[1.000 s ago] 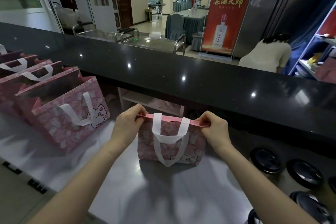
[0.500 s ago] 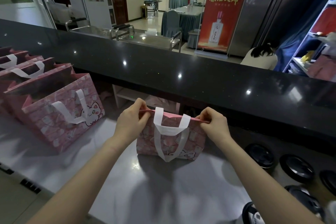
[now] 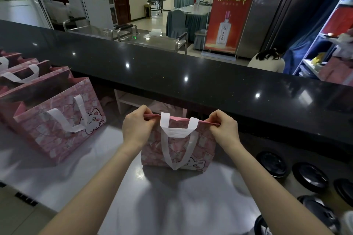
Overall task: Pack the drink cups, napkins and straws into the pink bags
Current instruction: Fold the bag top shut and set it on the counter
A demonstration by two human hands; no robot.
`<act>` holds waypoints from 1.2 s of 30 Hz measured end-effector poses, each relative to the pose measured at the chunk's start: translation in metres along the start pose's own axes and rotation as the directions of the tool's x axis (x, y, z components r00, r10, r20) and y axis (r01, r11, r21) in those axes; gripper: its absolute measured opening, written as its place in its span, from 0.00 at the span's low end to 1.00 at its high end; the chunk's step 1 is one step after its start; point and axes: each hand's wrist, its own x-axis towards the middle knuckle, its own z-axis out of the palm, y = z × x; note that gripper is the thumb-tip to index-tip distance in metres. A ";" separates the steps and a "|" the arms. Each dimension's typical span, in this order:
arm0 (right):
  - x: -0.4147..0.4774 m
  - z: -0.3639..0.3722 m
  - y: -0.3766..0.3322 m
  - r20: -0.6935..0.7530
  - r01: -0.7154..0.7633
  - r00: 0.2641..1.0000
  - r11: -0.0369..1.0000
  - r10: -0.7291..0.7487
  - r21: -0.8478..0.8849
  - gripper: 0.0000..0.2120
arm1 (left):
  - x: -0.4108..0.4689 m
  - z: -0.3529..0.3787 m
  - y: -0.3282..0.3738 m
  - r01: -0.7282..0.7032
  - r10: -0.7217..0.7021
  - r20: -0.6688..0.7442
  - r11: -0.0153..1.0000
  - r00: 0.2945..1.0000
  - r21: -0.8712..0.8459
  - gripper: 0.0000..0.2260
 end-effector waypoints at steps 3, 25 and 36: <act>0.001 -0.002 0.002 0.014 0.004 1.000 1.000 -0.004 -0.009 0.12 | 0.002 -0.002 -0.004 -0.031 0.034 0.032 0.996 0.999 -0.085 0.08; 0.000 -0.015 0.000 0.229 0.230 0.962 0.891 -0.148 -0.391 0.09 | -0.001 -0.022 -0.021 -0.276 0.261 0.233 0.961 0.937 0.033 0.13; 0.006 -0.002 -0.032 0.454 0.120 0.891 0.965 -0.001 -0.232 0.15 | 0.000 -0.014 0.020 -0.550 0.450 0.416 0.820 0.790 0.156 0.15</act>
